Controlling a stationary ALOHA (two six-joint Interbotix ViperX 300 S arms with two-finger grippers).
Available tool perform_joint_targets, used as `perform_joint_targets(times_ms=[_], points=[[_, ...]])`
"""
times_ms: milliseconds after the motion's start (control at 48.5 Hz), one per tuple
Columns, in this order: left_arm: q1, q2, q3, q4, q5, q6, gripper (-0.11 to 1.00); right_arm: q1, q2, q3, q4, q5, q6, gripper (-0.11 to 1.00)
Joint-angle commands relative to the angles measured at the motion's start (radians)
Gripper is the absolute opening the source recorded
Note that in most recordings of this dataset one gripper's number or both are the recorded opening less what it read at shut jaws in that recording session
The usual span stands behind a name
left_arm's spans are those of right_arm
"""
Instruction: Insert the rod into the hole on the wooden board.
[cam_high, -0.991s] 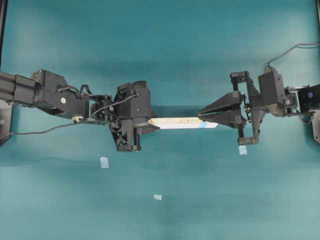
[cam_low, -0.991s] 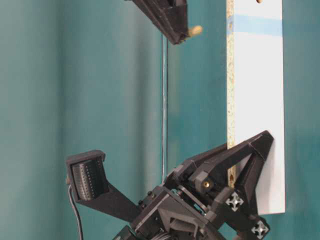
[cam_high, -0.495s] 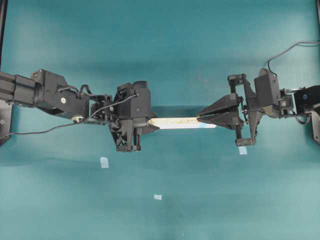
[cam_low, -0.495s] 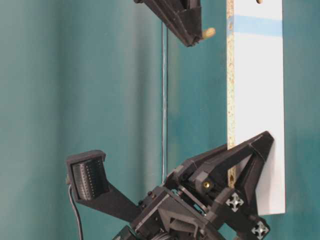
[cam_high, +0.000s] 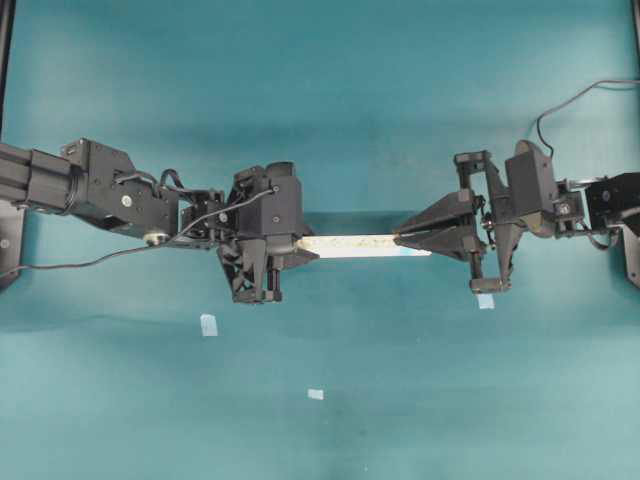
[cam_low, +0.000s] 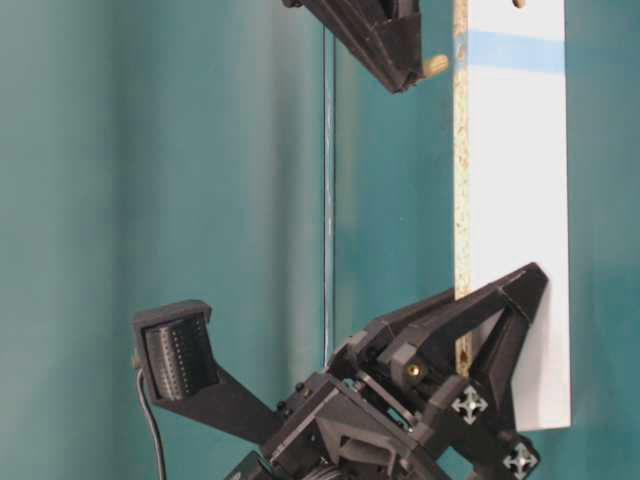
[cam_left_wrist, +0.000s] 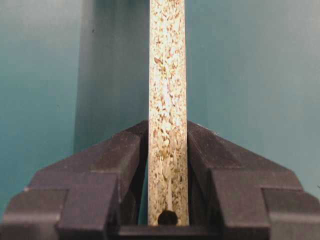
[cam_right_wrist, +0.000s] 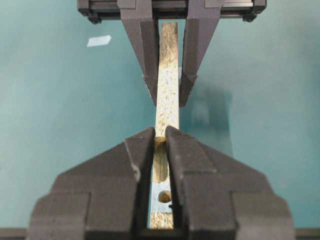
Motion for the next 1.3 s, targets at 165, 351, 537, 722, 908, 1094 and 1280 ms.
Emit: perform_joint_targets(times_ms=[165,351,537,722,908,1094,1280], points=[[-0.003,-0.023,-0.006,0.002,0.002,0.003,0.31,-0.003,-0.005,0.002,0.032,-0.006,-0.031,0.10],[-0.002,-0.021,-0.006,0.002,0.002,0.003,0.31,-0.003,0.006,0.002,0.034,-0.009,-0.032,0.10],[-0.003,-0.023,-0.006,0.002,0.002,0.003,0.31,-0.003,0.017,0.000,0.034,-0.011,-0.032,0.10],[-0.003,-0.023,-0.006,0.002,0.000,0.003,0.31,-0.003,0.017,0.009,0.032,-0.011,-0.034,0.10],[-0.003,-0.021,-0.005,0.002,0.002,0.003,0.31,-0.003,0.017,0.009,0.031,-0.011,-0.032,0.10],[-0.002,-0.023,-0.005,0.002,0.002,0.003,0.31,0.002,0.017,0.003,0.028,-0.011,-0.034,0.10],[-0.002,-0.023,-0.006,0.002,0.002,0.003,0.31,0.009,0.017,0.002,0.028,-0.014,-0.032,0.10]])
